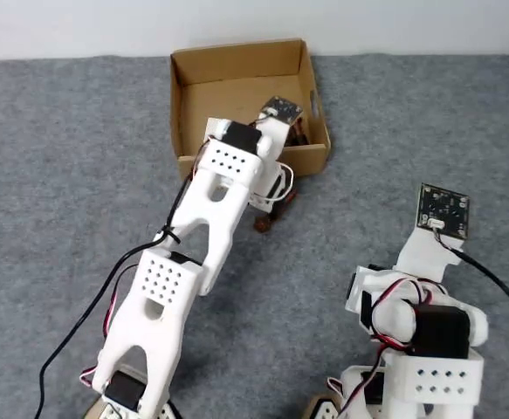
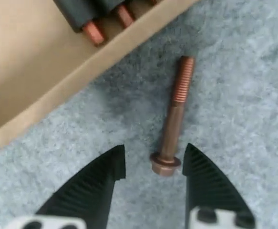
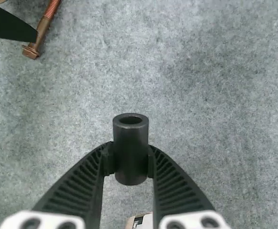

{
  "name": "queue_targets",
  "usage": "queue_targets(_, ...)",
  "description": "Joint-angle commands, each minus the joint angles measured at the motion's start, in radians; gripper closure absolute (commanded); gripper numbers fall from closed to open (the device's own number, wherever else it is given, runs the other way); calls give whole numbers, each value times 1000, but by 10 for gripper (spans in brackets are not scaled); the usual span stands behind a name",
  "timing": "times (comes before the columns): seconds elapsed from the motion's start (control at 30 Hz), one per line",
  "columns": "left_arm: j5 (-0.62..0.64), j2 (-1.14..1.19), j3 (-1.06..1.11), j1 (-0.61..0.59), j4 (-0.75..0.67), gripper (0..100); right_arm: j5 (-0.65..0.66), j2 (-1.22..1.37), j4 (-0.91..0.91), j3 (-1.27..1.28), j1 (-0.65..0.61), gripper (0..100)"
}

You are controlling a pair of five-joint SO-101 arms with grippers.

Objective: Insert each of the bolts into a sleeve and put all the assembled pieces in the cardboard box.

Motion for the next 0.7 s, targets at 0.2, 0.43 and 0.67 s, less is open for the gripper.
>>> queue_targets(0.2, -3, 83, -47, 69, 2, 815, -11, -13, -21, -11, 15, 991)
queue_targets(0.43, -2, 100, -53, 64, 23, 994, -12, -13, -19, -11, 13, 991)
queue_targets(0.67, 115, -37, -90, 71, 40, 995, -12, -13, -24, -11, 13, 991)
